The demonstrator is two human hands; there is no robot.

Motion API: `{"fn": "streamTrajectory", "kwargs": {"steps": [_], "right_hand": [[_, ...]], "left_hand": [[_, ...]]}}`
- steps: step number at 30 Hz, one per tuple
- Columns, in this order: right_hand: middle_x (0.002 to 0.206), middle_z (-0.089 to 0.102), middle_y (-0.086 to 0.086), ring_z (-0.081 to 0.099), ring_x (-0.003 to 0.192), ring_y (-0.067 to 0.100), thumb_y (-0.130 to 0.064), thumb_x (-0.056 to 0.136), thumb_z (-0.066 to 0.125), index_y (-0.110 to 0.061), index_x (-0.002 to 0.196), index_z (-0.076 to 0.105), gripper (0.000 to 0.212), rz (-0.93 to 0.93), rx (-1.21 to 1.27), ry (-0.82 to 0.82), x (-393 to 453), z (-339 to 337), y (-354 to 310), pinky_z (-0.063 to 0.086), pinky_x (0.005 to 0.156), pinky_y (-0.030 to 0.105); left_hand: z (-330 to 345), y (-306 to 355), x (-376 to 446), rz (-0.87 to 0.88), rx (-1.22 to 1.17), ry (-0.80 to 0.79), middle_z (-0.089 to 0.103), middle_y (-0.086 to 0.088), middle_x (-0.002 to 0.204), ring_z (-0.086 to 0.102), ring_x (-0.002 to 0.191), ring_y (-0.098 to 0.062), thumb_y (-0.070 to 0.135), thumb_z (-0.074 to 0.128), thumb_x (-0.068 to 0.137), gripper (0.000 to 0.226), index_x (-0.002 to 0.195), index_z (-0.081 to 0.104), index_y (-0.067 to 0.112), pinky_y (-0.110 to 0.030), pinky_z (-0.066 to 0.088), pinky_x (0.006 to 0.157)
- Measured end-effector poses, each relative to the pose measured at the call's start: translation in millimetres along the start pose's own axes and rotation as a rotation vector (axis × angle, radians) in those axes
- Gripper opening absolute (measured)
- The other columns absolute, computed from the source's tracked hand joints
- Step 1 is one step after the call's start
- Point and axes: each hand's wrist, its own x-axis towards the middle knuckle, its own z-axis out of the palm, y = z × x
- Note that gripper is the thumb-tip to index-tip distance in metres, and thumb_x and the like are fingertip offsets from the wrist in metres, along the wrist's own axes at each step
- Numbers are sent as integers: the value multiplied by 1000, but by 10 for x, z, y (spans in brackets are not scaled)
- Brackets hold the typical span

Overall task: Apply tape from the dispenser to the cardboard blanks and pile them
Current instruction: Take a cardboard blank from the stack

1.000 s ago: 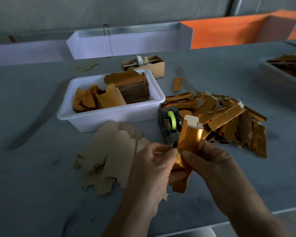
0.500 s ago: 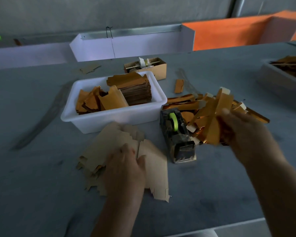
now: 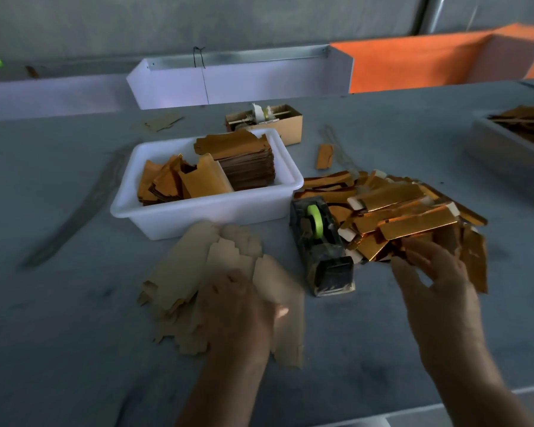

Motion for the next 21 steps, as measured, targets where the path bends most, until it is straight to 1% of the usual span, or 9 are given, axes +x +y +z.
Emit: {"fn": "streamTrajectory", "kwargs": {"steps": [2, 4, 7, 9, 12, 14, 17, 19, 21], "right_hand": [[126, 52, -1, 54, 107, 12, -19, 86, 62, -33, 105, 57, 25, -37, -7, -4, -63, -16, -2, 47, 80, 28], [124, 51, -5, 55, 92, -1, -13, 85, 63, -31, 103, 59, 26, -78, -32, -3, -121, -34, 2, 39, 71, 16], [121, 52, -6, 55, 91, 2, -8, 85, 63, -31, 103, 60, 28, -100, -28, -17, -171, -52, 16, 41, 72, 18], [121, 55, -4, 56, 101, 12, -8, 86, 61, -30, 103, 60, 28, -68, -4, -45, -196, -42, 30, 48, 78, 26], [115, 60, -5, 62, 99, 16, -8, 88, 59, -31, 98, 63, 26, -20, 28, -115, -258, 14, 17, 53, 86, 43], [110, 61, -9, 63, 92, 9, -9, 88, 59, -36, 93, 62, 28, -28, 25, -161, -324, 52, -11, 55, 82, 39], [103, 62, -14, 60, 87, 0, -12, 88, 60, -44, 88, 58, 32, -53, 4, -231, -401, 96, -47, 47, 70, 17], [98, 64, -16, 64, 84, 4, -15, 88, 60, -42, 88, 60, 27, -5, 39, -285, -439, 135, -72, 47, 68, 17], [93, 67, -12, 66, 86, 9, -17, 87, 61, -34, 93, 63, 18, 76, 120, -357, -469, 178, -123, 54, 74, 27]], "left_hand": [[-20, 20, 22, -1, -43, -10, 58, -7, 114, 53, 107, -22, 61, 62, 79, 59, 109, 52, 11, -29, 39, 84], [-33, -31, 71, -22, -241, -19, 63, -6, 94, 57, 85, -19, 50, 69, 79, 42, 88, 57, 10, -25, 37, 62], [-68, -129, 99, -80, -441, -41, 52, 2, 58, 47, 53, -11, 42, 71, 81, 40, 61, 50, 14, -25, 26, 45], [-90, -182, 120, -104, -539, -58, 55, 3, 61, 50, 56, -10, 42, 70, 82, 33, 64, 53, 19, -25, 31, 49], [-127, -248, 155, -101, -606, -33, 53, 4, 59, 48, 54, -8, 38, 65, 87, 29, 68, 57, 18, -24, 29, 48], [-144, -278, 162, -78, -578, 1, 59, 5, 66, 51, 60, -8, 35, 59, 92, 22, 85, 68, 17, -24, 32, 51], [-211, -312, 117, -60, -653, 116, 68, 2, 86, 59, 77, -13, 32, 54, 96, 26, 109, 69, 15, -24, 36, 59], [-279, -327, 91, -59, -830, 126, 64, 11, 77, 56, 72, -5, 32, 56, 94, 22, 102, 71, 17, -20, 38, 57], [-351, -325, 42, -82, -1093, 4, 67, 11, 73, 61, 75, -6, 34, 61, 91, 16, 92, 72, 23, -23, 44, 63]]}}
